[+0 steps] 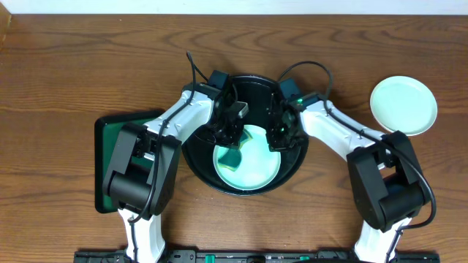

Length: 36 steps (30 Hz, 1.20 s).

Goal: Clean dirty plates on tray and stack at the side
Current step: 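Scrub the plate center with the sponge while the right gripper holds the rim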

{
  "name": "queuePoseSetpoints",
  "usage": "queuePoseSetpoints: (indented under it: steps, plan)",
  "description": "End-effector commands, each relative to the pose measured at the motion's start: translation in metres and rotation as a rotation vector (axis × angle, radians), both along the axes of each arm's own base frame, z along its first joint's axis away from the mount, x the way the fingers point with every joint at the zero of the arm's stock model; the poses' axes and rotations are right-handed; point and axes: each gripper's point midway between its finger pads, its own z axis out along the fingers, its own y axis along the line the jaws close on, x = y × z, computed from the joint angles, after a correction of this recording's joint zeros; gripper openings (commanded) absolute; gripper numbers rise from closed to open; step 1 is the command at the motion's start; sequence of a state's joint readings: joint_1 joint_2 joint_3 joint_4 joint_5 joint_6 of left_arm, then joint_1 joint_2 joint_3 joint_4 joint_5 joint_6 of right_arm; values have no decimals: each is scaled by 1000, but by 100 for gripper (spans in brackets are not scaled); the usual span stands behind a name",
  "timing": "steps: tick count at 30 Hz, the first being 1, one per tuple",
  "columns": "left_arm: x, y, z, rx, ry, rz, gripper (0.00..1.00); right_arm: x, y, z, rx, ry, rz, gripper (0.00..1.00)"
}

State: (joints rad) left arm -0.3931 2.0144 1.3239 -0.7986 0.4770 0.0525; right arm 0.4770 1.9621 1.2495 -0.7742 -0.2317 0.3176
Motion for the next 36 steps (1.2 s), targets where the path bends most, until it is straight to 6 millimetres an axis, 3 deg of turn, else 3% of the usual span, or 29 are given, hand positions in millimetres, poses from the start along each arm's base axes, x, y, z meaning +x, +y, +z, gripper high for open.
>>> queuePoseSetpoints:
  steps: [1,5,9,12,19,22,25,36]
  plan:
    - [-19,35,-39,254,78,50,7,-18,33,-3,50,48,-5,1]
    - [-11,90,-40,588,10,198,7,-17,29,-3,47,55,-19,1]
    - [-6,119,-33,759,-47,282,7,-14,22,-3,41,63,-41,1]
    - [-7,116,-33,743,-42,258,7,-12,16,-4,39,67,-57,1]
    - [-42,113,-25,738,125,273,7,-8,10,-4,39,70,-75,1]
    - [-62,102,-21,680,236,259,7,-8,9,-4,39,71,-75,1]
    - [-77,78,-18,526,328,179,7,-8,9,-4,38,71,-76,1]
    - [-83,38,-25,283,407,108,7,-11,8,-4,32,81,-73,1]
